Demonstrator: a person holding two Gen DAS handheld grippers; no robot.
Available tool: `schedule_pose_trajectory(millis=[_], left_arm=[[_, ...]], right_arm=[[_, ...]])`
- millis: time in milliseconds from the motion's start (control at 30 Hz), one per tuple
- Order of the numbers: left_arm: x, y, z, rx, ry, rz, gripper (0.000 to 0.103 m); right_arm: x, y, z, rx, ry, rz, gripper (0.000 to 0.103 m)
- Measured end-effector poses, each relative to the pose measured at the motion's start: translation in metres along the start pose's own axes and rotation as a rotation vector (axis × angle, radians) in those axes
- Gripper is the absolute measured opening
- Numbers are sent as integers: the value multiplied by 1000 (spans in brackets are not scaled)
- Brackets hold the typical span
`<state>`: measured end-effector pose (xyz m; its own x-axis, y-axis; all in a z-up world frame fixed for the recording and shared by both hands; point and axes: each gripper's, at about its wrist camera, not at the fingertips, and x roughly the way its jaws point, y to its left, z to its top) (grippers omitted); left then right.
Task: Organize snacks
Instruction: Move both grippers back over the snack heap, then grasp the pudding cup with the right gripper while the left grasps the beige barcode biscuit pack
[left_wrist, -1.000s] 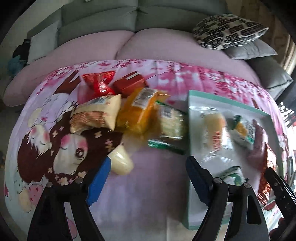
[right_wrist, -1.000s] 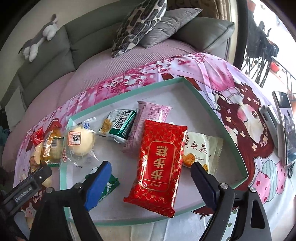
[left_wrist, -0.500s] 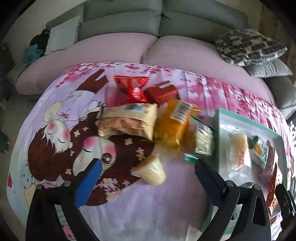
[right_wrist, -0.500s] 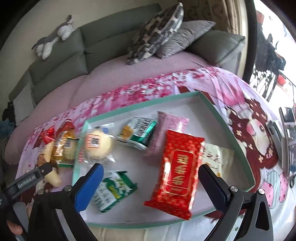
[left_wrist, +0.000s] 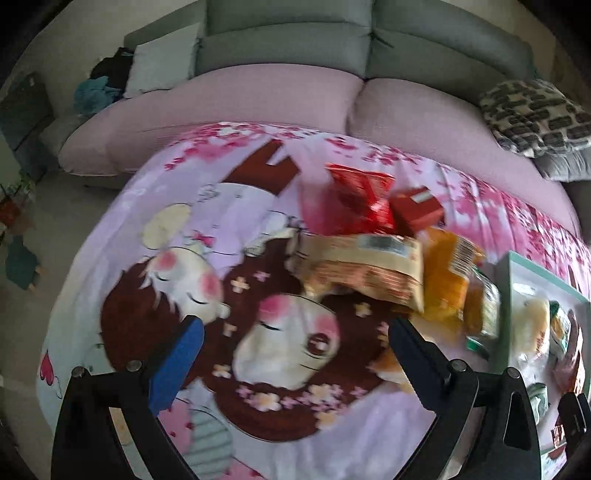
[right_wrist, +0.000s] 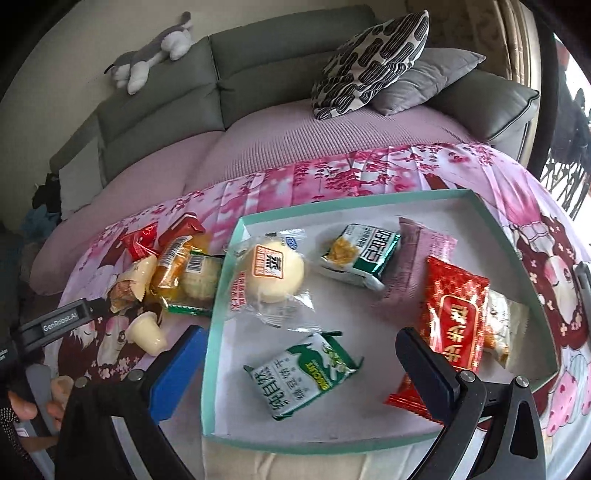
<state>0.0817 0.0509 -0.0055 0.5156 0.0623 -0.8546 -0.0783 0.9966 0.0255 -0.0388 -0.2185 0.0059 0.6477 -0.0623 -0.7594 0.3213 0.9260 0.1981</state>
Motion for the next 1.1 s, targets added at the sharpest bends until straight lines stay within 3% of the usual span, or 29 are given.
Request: schedule_pose_trajectory(millis=[367, 600, 700, 900, 1100], left_arm=[[9, 32, 9, -111, 43, -67, 100], [35, 36, 3, -96, 158, -74, 100], [44, 42, 2, -128, 190, -84, 100], [55, 51, 2, -164, 223, -93, 100], [63, 56, 3, -201, 241, -110, 100]], right_arm=[[4, 49, 5, -114, -34, 55, 103], [22, 107, -7, -256, 5, 109, 91], [38, 127, -14, -307, 52, 119, 81], [72, 152, -22, -357, 152, 134, 66], [89, 164, -27, -393, 180, 133, 59]])
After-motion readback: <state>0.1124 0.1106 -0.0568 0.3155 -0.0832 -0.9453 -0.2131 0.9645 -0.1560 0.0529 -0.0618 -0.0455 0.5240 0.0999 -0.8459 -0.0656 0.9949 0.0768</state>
